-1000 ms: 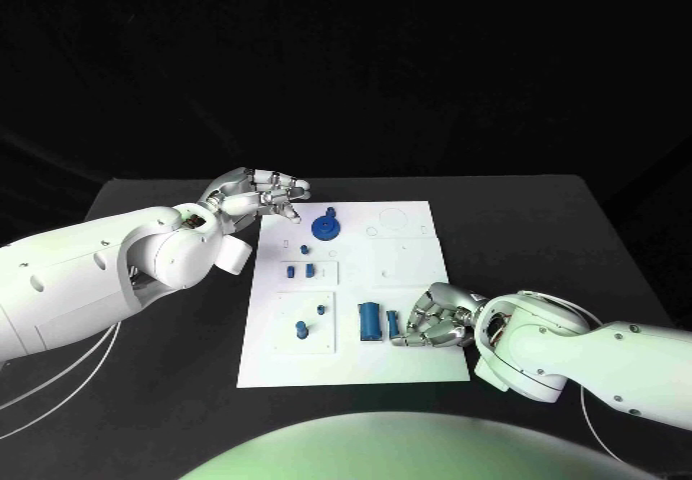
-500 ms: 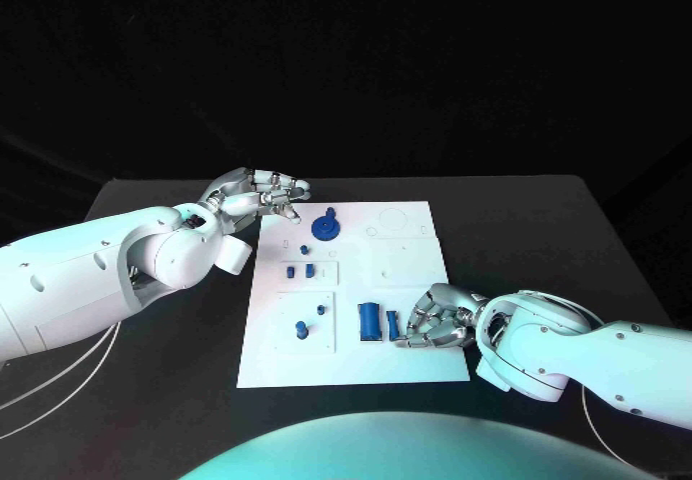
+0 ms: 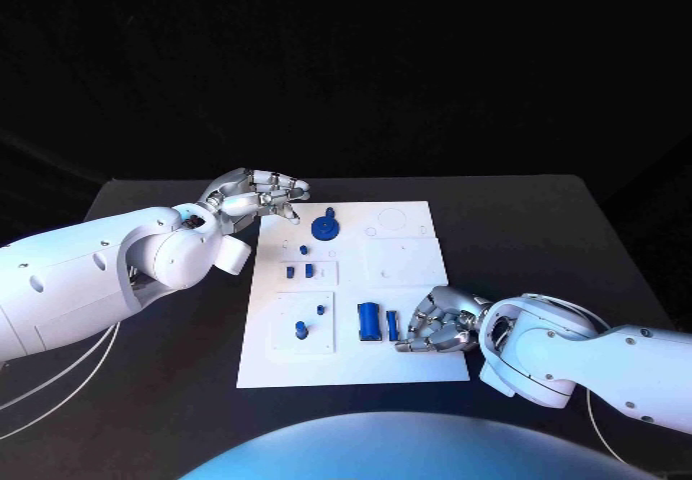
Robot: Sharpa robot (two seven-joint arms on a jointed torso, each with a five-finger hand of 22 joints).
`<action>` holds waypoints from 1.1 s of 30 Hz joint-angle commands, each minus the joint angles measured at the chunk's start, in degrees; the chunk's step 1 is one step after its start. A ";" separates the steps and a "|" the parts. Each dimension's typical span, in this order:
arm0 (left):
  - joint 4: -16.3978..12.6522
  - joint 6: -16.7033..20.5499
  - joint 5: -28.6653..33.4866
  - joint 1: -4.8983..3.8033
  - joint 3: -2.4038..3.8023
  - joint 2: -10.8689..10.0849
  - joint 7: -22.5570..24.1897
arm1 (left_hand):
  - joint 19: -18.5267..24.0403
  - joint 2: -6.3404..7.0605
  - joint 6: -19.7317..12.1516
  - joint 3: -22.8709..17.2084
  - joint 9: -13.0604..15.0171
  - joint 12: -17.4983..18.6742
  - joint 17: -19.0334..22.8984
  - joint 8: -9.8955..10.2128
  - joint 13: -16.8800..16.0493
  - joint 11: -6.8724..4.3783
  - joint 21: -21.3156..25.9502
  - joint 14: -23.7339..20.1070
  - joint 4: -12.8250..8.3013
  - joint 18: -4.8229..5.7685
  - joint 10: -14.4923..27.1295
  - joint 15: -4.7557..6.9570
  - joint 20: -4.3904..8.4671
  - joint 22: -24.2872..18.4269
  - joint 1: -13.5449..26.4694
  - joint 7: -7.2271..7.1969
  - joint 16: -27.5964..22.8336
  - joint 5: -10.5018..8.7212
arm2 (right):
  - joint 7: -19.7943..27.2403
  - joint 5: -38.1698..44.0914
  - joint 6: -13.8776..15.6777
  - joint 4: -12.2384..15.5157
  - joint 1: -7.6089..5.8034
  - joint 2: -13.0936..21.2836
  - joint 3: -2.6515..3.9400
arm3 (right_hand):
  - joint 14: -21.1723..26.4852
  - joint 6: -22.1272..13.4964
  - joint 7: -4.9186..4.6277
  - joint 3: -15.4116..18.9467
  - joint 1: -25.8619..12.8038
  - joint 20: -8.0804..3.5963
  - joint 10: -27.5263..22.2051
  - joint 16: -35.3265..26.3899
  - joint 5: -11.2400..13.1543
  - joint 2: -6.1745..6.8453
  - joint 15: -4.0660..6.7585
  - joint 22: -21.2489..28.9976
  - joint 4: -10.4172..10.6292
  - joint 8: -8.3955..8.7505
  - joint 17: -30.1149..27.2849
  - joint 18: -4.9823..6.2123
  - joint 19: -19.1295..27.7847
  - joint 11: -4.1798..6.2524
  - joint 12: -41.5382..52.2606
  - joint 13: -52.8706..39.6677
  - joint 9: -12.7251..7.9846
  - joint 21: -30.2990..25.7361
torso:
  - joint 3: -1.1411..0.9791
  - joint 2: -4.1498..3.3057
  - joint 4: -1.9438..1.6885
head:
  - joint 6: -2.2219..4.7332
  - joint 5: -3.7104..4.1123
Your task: Assemble the parts on the task board
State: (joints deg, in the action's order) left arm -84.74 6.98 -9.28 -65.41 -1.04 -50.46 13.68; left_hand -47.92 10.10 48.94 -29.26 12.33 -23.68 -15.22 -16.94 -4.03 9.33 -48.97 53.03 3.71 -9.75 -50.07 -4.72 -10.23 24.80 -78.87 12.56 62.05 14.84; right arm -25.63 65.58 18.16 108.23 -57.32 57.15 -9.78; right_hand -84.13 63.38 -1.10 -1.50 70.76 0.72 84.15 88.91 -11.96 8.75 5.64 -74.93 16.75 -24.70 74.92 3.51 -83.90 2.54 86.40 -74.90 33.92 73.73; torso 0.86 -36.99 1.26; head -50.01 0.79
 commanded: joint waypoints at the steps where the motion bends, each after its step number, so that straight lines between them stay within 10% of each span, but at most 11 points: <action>1: -0.06 -0.87 -0.13 -0.02 0.02 0.13 0.31 | -0.24 -0.07 -0.26 -0.38 -0.04 -0.26 0.09 0.32 0.08 -0.15 0.05 -0.19 -0.12 -0.75 0.37 -0.20 -0.01 0.08 -0.38 0.08 -0.27 0.25 | 1.08 0.43 0.95 0.30 0.06 0.33 -0.02 | -5.30 0.15 -0.29 0.45 0.20 -0.05 4.87 0.03 0.29 0.11 0.15 -11.13 -0.07 -0.04 12.09 -0.55 -1.57 0.05 0.19 -13.47 0.06 -0.19 | 0.02 0.06 0.01 | 0.01 0.04; 7: 0.05 -0.80 -0.11 0.00 -0.05 0.23 0.65 | -0.22 -0.04 -0.26 -0.36 -0.04 -0.27 0.10 0.34 0.08 -0.13 0.01 -0.19 -0.09 -0.73 0.38 -0.22 -0.01 0.11 -0.31 0.11 -0.28 0.22 | 4.40 -1.45 4.03 -0.07 -0.08 0.87 0.06 | -5.26 0.16 -0.34 0.97 -0.19 -0.02 4.77 -0.03 -0.04 -0.39 0.10 -11.06 0.01 0.02 11.92 -0.50 -1.50 0.00 -0.17 -13.30 -0.04 -0.46 | 0.05 0.15 -0.05 | 0.01 0.08; 15: 0.74 0.82 1.61 0.24 -0.22 0.61 4.07 | 0.00 0.24 -0.28 0.12 -0.04 -0.43 0.08 0.39 0.06 -0.11 0.18 -0.16 0.59 -0.66 0.32 -0.36 -0.17 0.03 0.74 0.09 -0.21 0.03 | 22.66 -14.67 11.18 -3.68 -3.22 0.52 0.13 | -4.50 -4.36 -2.30 0.95 4.63 0.90 3.19 -1.48 -1.66 -1.71 -1.14 -9.39 -0.37 3.18 8.28 0.62 0.65 -1.61 -4.51 -11.27 -1.44 -7.39 | 0.39 0.88 0.01 | 0.01 0.24; 19: 1.72 2.04 3.30 0.54 -0.25 1.02 6.21 | 0.10 0.29 -0.33 0.25 -0.05 -0.57 0.08 0.42 0.02 -0.16 0.35 -0.22 0.81 -0.66 0.17 -0.36 -0.22 -0.06 1.01 0.03 -0.22 -0.02 | 32.29 -25.98 13.47 -8.15 -5.32 -1.10 0.14 | -1.89 -6.83 -3.74 0.47 8.35 1.99 -2.16 -6.60 -1.97 -2.08 -2.19 -4.98 -0.38 4.93 -1.78 3.16 5.96 -2.88 -17.43 -4.82 -2.06 -23.69 | 0.85 1.82 0.13 | 0.01 0.32; 23: 3.11 3.22 5.03 0.93 -0.25 1.61 8.14 | 0.70 0.36 -0.53 0.30 -0.03 -0.99 0.40 0.50 -0.02 -0.32 1.32 -1.11 1.17 -0.68 -0.46 -0.35 -0.33 -0.60 1.22 -0.15 -1.03 -0.09 | 39.42 -36.25 13.75 -14.11 -6.87 -3.79 0.19 | 6.54 -10.11 -5.43 -0.91 11.77 3.67 -16.89 -23.26 -2.07 -2.33 -3.80 5.76 -0.35 6.18 -24.52 6.79 16.63 -4.53 -47.93 13.69 -2.04 -52.62 | 1.32 2.98 0.42 | 0.01 0.09; 25: 3.98 4.02 5.95 1.29 -0.24 1.92 9.36 | 2.09 0.43 -0.60 0.14 0.05 -1.10 1.31 0.46 0.06 -0.24 3.41 -3.11 1.49 -0.59 -0.70 -0.68 -0.65 -1.74 1.23 -0.16 -3.32 -0.18 | 42.97 -40.98 13.56 -18.00 -7.63 -5.67 0.30 | 11.84 -12.41 -6.51 -1.95 12.87 4.48 -20.15 -33.83 -2.09 -2.27 -4.67 8.64 -0.27 7.38 -36.49 6.75 18.04 -5.40 -52.83 18.62 -2.50 -55.89 | 1.43 3.33 0.53 | 0.01 -0.03; 33: 9.71 7.24 9.04 2.32 -0.20 5.10 13.29 | 10.43 1.20 -0.46 -2.62 1.03 4.86 8.53 -0.81 0.48 0.69 22.50 -10.19 2.46 -0.12 -2.56 -3.73 -5.33 -12.77 0.79 -0.24 -24.74 -0.68 | 51.96 -50.51 10.50 -30.78 -8.97 -12.34 0.83 | 26.36 -18.54 -10.32 -9.73 15.02 9.85 -28.72 -55.92 -0.74 -0.65 -10.25 22.01 -0.36 10.62 -48.08 6.37 28.60 -10.35 -70.87 41.85 -6.50 -69.88 | 1.41 4.97 0.67 | 1.47 -0.60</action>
State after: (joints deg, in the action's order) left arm -75.56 11.43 -3.49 -63.08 -1.32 -45.75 22.57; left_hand -38.28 10.66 48.74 -31.59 13.31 -19.77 -7.23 -17.67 -3.59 9.99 -28.38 43.20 6.17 -9.74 -52.21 -8.19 -15.14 13.13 -78.18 12.35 39.24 14.33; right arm 18.29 23.03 30.43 78.43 -66.24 45.19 -8.98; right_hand -58.17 44.74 -11.03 -10.61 85.88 10.21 54.99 34.24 -12.74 7.64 -4.48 -53.88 16.38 -13.94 27.68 9.75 -55.56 -7.43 16.73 -35.08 27.65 4.87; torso 2.26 -33.01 1.88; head -49.32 0.42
